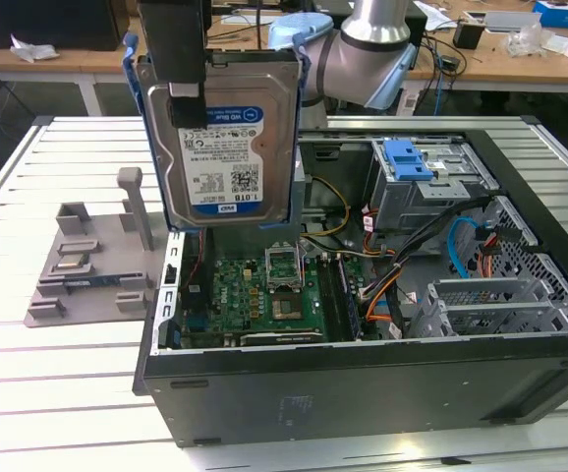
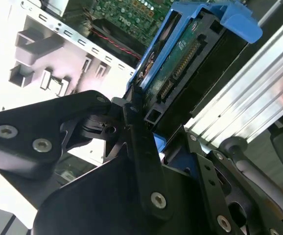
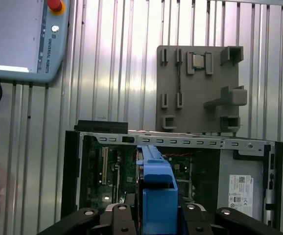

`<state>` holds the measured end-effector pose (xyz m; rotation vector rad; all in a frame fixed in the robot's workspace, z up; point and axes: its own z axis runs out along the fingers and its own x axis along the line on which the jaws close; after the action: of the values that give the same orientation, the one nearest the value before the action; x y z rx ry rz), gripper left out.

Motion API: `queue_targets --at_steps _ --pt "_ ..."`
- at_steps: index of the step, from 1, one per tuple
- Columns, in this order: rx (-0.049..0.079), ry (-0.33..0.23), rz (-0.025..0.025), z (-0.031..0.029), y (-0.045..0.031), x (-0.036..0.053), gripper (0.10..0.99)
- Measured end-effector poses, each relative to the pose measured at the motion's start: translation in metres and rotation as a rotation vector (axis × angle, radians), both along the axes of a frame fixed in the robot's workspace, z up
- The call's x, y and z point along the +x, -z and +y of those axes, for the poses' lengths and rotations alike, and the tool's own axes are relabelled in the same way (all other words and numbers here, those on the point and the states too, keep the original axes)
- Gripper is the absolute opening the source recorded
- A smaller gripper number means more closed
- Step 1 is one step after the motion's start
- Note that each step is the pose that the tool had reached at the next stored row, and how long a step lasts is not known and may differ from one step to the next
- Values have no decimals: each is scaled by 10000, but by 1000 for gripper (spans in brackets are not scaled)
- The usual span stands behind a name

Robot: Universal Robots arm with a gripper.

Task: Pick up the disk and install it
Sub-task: 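Pick up the disk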

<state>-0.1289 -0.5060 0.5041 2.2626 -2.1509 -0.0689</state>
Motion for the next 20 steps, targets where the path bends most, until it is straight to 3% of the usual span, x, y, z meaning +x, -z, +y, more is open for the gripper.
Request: queue_targets --at_steps 3,8,10,12,16,19,20 --pt "1 -1 -1 -103 1 5 369" --pt "0 -1 0 -396 3 18 369" --pt "1 -1 0 -463 4 23 369" --pt "1 0 0 -503 5 51 369" --pt "0 -1 5 -535 5 193 369" --pt "1 -1 16 -555 5 419 369" --pt "1 0 18 -557 5 458 369"
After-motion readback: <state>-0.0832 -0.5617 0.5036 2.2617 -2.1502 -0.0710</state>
